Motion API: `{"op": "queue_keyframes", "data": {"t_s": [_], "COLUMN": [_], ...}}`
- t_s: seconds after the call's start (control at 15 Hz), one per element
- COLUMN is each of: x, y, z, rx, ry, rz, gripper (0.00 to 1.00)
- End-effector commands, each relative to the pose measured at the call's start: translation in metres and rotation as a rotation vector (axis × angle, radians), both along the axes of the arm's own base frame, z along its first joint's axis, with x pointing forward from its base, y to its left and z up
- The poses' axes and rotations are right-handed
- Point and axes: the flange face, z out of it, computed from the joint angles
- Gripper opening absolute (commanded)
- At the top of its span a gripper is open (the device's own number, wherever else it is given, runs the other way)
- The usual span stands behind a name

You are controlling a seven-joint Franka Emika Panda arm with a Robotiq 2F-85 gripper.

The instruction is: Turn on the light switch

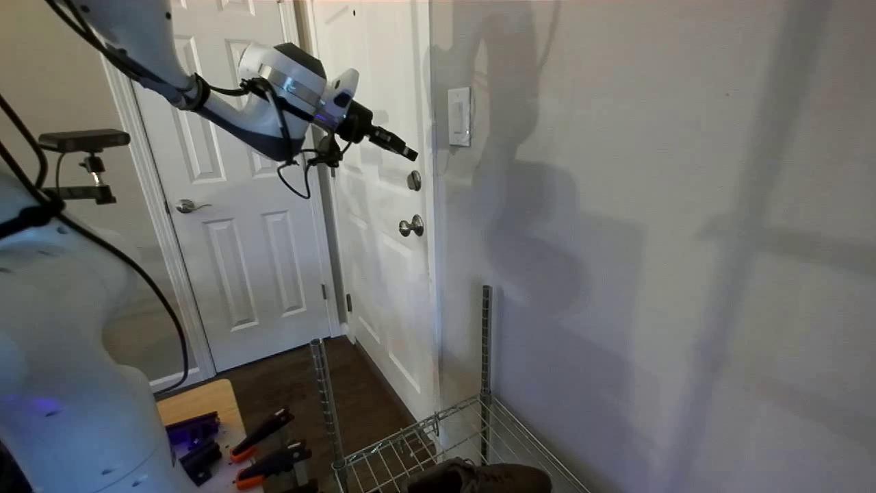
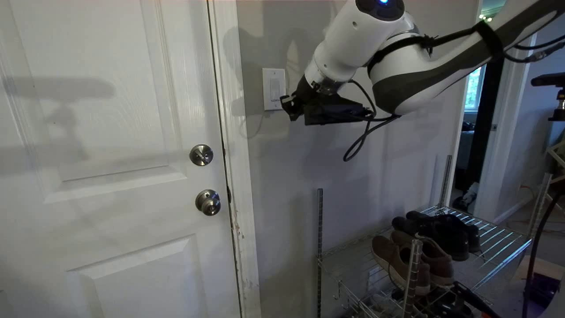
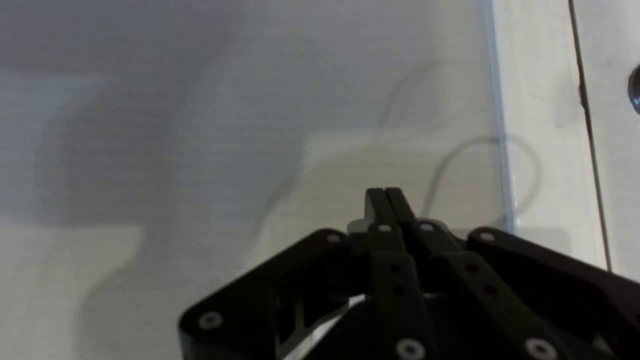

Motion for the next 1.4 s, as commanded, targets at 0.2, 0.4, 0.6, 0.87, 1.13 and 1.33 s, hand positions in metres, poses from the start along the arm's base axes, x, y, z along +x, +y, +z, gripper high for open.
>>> {"op": "queue_keyframes", "data": {"t_s": [0.2, 0.4, 0.6, 0.87, 1.13, 1.33], "x": [0.007, 0.018, 0.032, 0.041, 0.034, 0.026], "y": [0.017, 0.016, 0.013, 0.015, 0.019, 0.023], "z": [0.025, 0.034, 0.045, 0.04, 0.017, 0.004], "rx": [-0.038, -0.047, -0.044, -0.054, -0.056, -0.042], "ry": [-0.152, -0.184, -0.2, -0.186, -0.11, -0.04], "rz": [-0.038, -0.077, -0.121, -0.165, -0.217, -0.24], "gripper": [0.04, 0.04, 0.04, 0.14, 0.48, 0.66]}}
